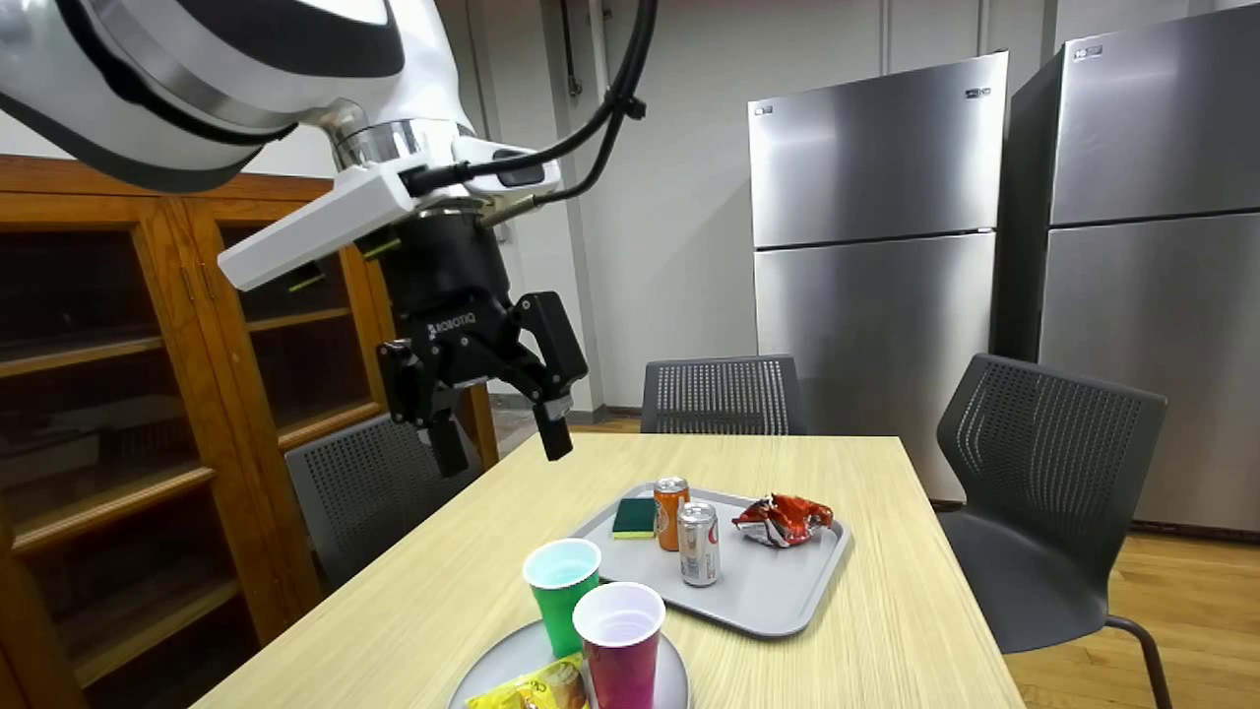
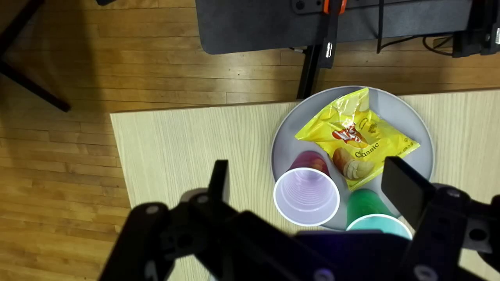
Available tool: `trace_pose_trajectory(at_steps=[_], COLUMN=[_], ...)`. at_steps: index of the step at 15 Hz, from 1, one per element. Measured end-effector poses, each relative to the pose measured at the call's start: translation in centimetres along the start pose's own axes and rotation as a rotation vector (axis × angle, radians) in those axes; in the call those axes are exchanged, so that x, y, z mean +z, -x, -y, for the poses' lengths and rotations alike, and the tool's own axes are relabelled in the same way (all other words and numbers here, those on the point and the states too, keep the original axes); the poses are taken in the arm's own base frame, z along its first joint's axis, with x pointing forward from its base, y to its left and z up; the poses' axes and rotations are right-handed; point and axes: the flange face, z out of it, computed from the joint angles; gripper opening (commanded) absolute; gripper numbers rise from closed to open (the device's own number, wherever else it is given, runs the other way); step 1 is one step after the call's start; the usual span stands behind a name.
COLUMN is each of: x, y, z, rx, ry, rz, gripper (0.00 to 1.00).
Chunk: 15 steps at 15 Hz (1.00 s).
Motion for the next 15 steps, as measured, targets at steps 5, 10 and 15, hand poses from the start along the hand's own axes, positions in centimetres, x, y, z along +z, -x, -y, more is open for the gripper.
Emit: trace_pose_trajectory(at_steps=[5, 10, 15], x=[0.1, 1.9, 5.5], y=[-0.2, -2.3, -5.7], z=[0.1, -0.2, -1.4], rx=[-0.004, -0.006, 0.017], ry=[-0.003, -0.026, -0.063], rz=[-0.001, -0.044, -0.075], gripper=[1.0, 1.0, 1.0])
